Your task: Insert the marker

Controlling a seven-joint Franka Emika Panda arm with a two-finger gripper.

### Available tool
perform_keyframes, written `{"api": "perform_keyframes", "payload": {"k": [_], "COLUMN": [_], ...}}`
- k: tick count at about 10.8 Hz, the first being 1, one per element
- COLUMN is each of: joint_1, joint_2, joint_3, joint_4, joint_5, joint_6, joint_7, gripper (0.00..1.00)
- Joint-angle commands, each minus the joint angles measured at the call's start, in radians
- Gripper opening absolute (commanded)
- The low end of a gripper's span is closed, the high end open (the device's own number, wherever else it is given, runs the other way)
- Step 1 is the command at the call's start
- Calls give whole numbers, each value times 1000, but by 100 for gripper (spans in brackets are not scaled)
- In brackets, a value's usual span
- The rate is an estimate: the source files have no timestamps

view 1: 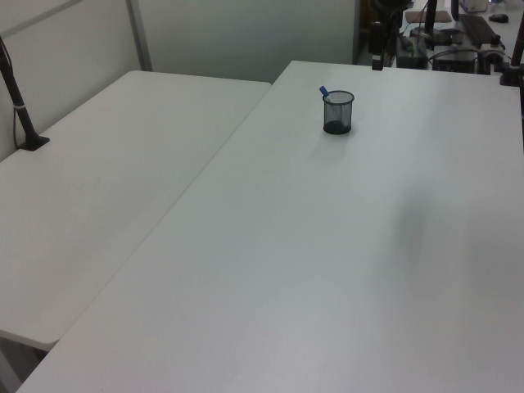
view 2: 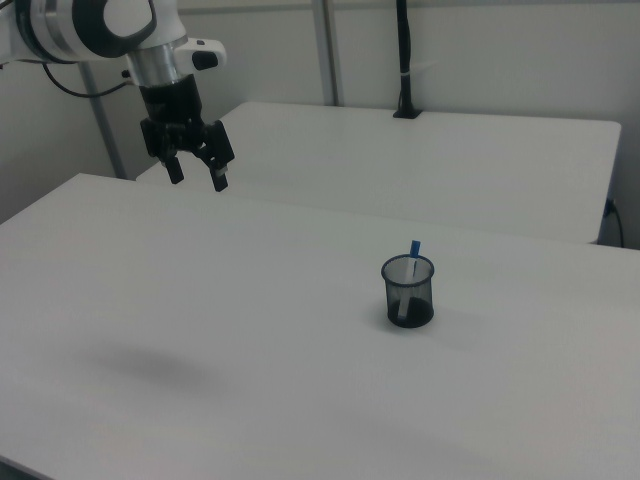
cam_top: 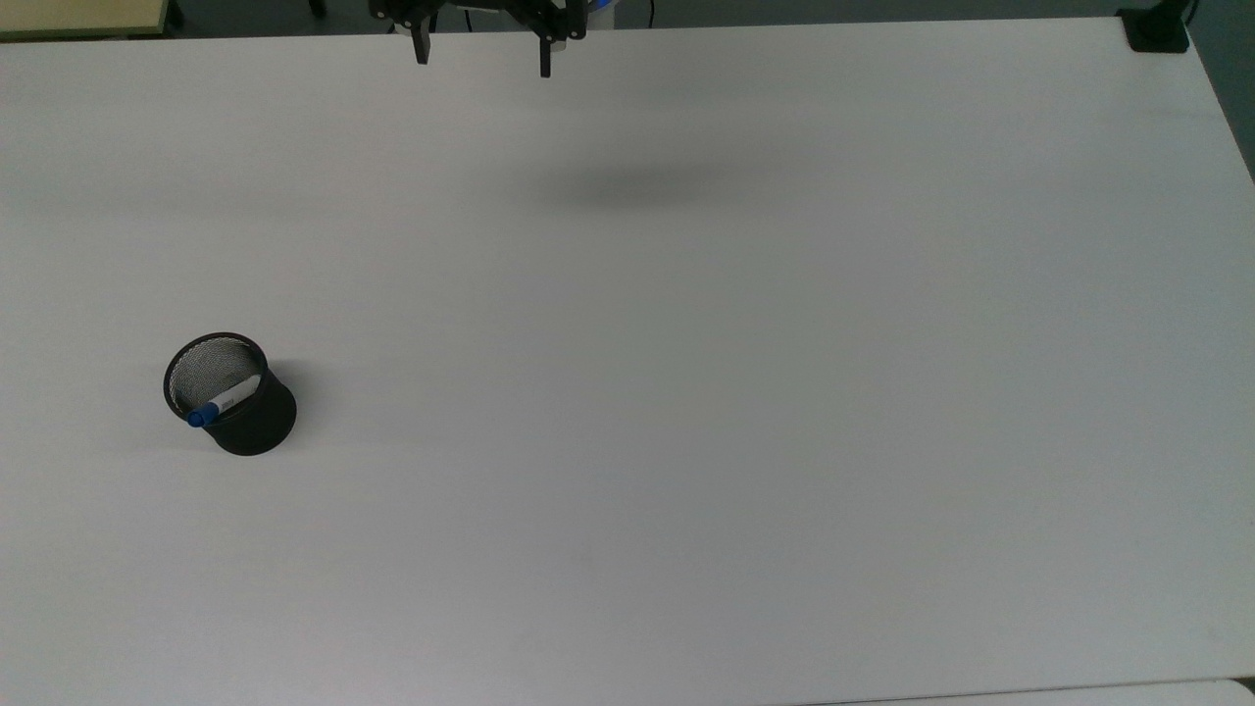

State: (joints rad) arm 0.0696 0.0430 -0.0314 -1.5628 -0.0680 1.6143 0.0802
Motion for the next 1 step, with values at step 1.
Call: {"api": "perform_keyframes", "payload": {"k": [1], "joint_1": [-16], "joint_2": [-20], "joint_3": [18], "joint_4": [-34], "joint_5": [19], "joint_6": [-7], "joint_7": [-23], "gripper": [100]}}
